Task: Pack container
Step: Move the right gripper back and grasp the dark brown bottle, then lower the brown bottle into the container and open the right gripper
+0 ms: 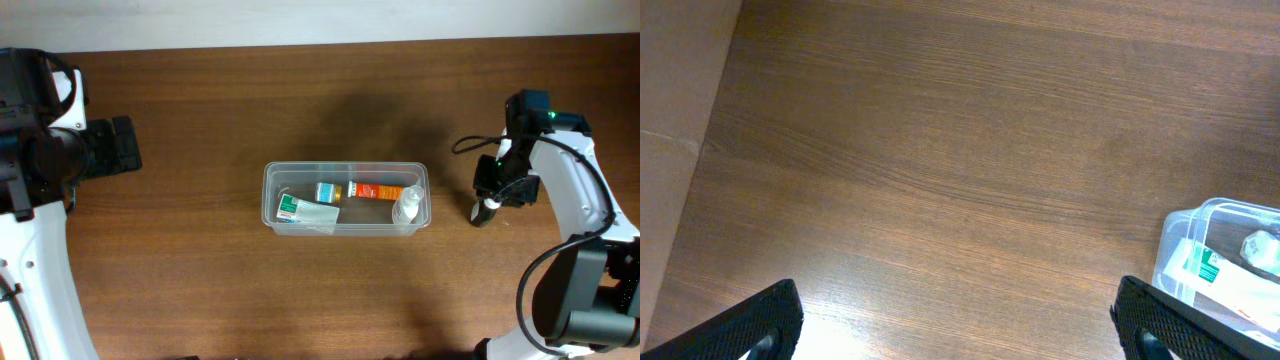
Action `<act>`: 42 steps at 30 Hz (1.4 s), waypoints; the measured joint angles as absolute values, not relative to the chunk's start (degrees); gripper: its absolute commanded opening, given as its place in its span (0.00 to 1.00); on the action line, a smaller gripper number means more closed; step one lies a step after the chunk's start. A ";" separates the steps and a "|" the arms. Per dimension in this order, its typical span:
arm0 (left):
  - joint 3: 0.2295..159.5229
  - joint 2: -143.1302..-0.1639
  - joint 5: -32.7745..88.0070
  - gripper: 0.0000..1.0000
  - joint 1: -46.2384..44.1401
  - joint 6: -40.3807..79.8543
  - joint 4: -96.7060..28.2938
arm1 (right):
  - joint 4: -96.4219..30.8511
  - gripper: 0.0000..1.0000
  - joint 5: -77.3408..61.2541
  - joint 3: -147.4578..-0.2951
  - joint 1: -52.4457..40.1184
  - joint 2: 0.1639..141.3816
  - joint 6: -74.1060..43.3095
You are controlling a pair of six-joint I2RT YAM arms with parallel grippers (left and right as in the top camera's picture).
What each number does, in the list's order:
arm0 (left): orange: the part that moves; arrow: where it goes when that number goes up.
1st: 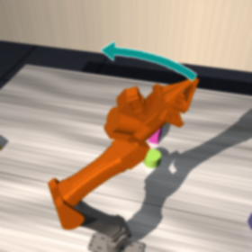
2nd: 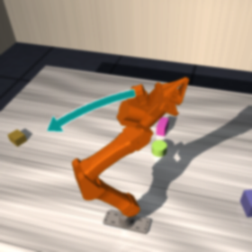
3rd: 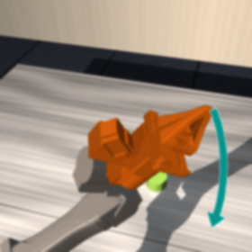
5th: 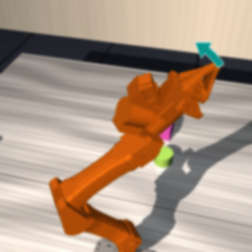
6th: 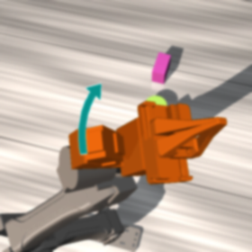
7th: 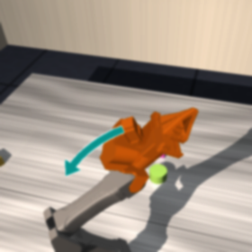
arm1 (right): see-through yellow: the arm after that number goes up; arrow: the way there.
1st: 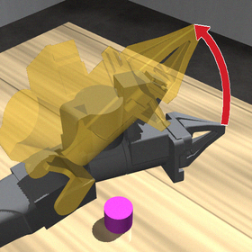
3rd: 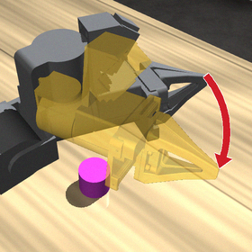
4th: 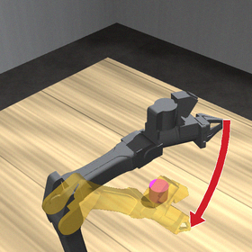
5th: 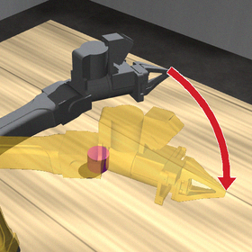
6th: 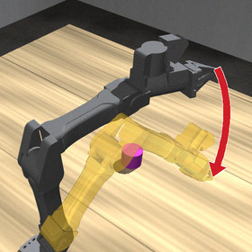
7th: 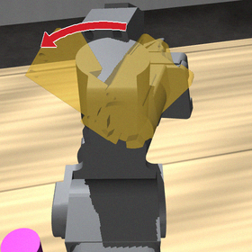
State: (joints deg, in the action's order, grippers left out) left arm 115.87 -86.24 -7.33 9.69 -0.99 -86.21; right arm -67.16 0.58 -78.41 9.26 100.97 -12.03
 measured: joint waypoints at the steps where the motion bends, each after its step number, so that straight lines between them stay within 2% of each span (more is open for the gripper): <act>1: 115.87 -86.24 -7.31 1.00 9.67 -0.99 -86.21 | -67.11 0.34 0.58 -78.15 9.54 100.99 -12.05; 8: 115.87 -86.24 -7.31 1.00 9.69 -0.99 -86.24 | -67.00 0.25 0.54 -76.73 12.56 101.01 -12.05; 13: 115.87 -86.24 -7.31 1.00 9.67 -0.99 -86.24 | -67.55 0.09 0.21 -76.69 12.88 101.01 -11.99; 15: 115.87 -86.24 -7.31 1.00 9.67 -0.99 -86.24 | -68.38 0.06 0.14 -76.71 12.64 101.01 -11.97; 22: 115.87 -86.24 -7.31 1.00 9.67 -0.99 -86.24 | -76.55 0.06 0.12 -79.66 9.98 100.97 -12.03; 32: 115.87 -86.24 -7.31 1.00 9.67 -0.99 -86.24 | -96.09 0.05 -0.05 -101.58 -3.62 90.19 -12.53; 37: 115.87 -86.24 -7.33 1.00 9.67 -0.99 -86.21 | -95.90 0.04 -1.85 -110.41 -10.90 81.17 -15.05; 42: 115.87 -86.24 -7.33 1.00 9.67 -0.99 -86.24 | -93.84 0.04 -3.09 -111.02 -17.72 78.87 -18.57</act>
